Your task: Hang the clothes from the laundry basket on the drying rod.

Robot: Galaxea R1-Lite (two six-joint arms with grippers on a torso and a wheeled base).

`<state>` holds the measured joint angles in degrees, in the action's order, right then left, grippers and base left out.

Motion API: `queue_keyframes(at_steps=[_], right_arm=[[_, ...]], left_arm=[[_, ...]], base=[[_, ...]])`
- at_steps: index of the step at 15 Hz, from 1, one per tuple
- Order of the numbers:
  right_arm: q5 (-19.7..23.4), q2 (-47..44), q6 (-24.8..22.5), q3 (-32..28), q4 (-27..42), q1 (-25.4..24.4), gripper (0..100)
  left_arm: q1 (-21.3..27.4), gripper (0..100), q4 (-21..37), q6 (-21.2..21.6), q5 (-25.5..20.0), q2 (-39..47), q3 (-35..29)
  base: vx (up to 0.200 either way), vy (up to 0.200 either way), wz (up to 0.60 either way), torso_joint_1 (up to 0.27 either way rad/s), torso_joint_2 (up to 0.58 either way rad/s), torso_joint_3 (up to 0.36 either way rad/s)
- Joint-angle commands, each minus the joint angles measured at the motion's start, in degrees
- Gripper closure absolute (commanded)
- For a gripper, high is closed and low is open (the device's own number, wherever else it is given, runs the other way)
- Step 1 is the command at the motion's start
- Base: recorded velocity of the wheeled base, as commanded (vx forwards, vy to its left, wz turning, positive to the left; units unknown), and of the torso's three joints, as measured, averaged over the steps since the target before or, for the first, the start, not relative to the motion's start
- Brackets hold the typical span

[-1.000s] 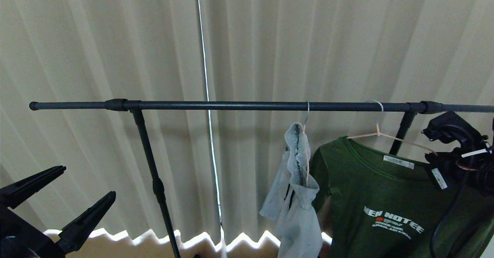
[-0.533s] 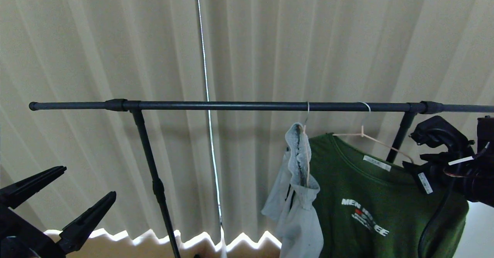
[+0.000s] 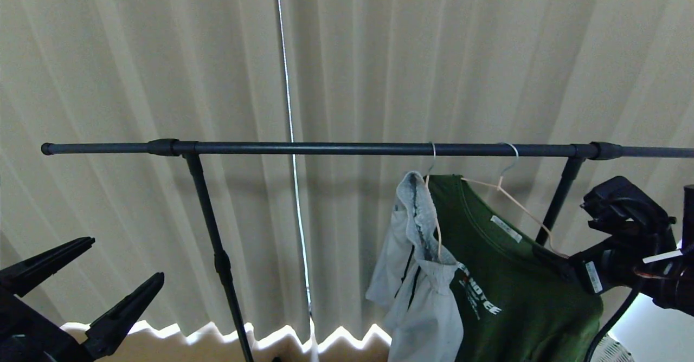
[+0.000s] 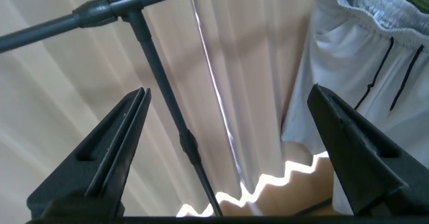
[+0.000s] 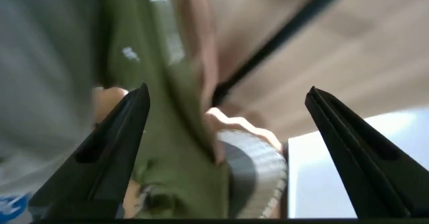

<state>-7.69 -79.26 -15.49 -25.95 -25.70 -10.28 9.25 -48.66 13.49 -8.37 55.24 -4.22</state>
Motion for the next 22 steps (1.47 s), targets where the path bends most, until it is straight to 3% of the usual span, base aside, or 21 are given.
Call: queue_keyframes(at_steps=[1, 5, 8, 9, 10, 11, 17, 22], right_arm=[[2.5, 5.3, -0.1, 6.4, -5.9, -0.4, 0], [3.3, 17.1, -0.1, 14.1, -8.8, -0.7, 0], [3.9, 23.0, -0.2, 18.4, -8.8, -1.3, 0], [3.6, 26.1, -0.3, 21.4, -8.6, -1.3, 0], [3.4, 26.8, -0.4, 22.1, -8.5, -1.3, 0], [3.2, 30.1, -0.4, 23.1, -6.6, -0.9, 0], [2.4, 46.7, -0.4, 21.2, 18.2, -0.2, 0], [2.5, 54.7, -0.3, 22.7, 26.0, 3.1, 0]], left_arm=[[-0.4, 0, -0.1, -0.2, 0.4, -0.8, 0.0], [-6.1, 0, 3.2, -0.6, 1.3, -10.7, 4.2], [-10.2, 0, 14.6, -0.4, 1.2, -18.1, 4.0], [-11.0, 0, 21.9, -0.7, 1.3, -22.2, 3.3], [-11.1, 0, 23.4, -0.8, 1.3, -23.0, 3.2], [-11.2, 0, 27.1, -2.4, 1.3, -24.6, 4.0], [-11.1, 0, 32.2, -5.8, 0.9, -28.0, 4.2], [-11.1, 0, 33.9, -7.4, 0.9, -28.5, 4.2]], base=[[0.0, 0.0, 0.0, 0.0, 0.0, 0.0], [0.0, 0.0, 0.0, 0.0, 0.0, 0.0], [0.0, 0.0, 0.0, 0.0, 0.0, 0.0], [0.0, 0.0, 0.0, 0.0, 0.0, 0.0], [0.0, 0.0, 0.0, 0.0, 0.0, 0.0], [0.0, 0.0, 0.0, 0.0, 0.0, 0.0], [0.0, 0.0, 0.0, 0.0, 0.0, 0.0], [0.0, 0.0, 0.0, 0.0, 0.0, 0.0]])
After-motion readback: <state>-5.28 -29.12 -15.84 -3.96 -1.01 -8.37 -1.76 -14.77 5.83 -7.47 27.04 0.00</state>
